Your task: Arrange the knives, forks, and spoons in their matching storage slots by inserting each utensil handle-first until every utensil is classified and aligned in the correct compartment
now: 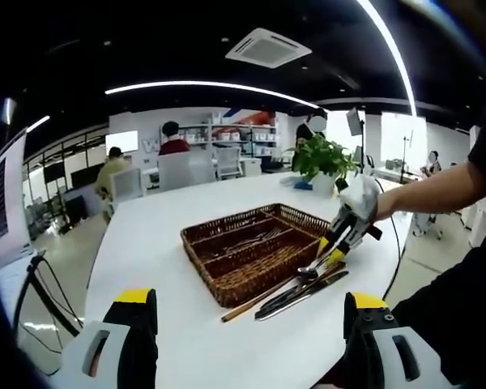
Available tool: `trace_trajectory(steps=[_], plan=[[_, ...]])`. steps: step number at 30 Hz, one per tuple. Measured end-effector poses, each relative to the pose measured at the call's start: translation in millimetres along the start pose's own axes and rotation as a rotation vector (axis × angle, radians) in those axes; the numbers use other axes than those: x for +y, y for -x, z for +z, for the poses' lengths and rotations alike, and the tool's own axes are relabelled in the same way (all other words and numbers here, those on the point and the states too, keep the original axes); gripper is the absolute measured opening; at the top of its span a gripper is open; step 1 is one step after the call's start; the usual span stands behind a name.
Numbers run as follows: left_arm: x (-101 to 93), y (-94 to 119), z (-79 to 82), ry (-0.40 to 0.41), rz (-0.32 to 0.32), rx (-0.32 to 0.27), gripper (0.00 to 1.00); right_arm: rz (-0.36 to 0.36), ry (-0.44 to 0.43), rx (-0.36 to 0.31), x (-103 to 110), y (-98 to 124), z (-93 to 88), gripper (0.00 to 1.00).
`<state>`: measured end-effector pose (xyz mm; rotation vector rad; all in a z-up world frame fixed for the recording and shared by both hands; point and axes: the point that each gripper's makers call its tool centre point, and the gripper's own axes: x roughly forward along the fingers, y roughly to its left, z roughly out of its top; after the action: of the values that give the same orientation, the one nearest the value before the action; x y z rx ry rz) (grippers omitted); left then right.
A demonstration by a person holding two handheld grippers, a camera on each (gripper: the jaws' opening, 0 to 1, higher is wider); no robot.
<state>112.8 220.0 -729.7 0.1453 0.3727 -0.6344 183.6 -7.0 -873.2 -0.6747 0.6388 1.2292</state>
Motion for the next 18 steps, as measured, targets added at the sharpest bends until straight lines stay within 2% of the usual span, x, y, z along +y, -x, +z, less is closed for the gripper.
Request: trace_trajectory(steps=[4, 18], plan=[[-1.4, -0.1, -2.0, 0.000, -0.005, 0.004, 1.00, -0.004, -0.019, -0.014, -4.0, -2.4, 1.3, 0.07], [-1.3, 0.0, -4.4, -0.002, -0.019, 0.015, 1.00, 0.025, -0.067, -0.022, -2.1, -7.1, 0.2, 0.05]])
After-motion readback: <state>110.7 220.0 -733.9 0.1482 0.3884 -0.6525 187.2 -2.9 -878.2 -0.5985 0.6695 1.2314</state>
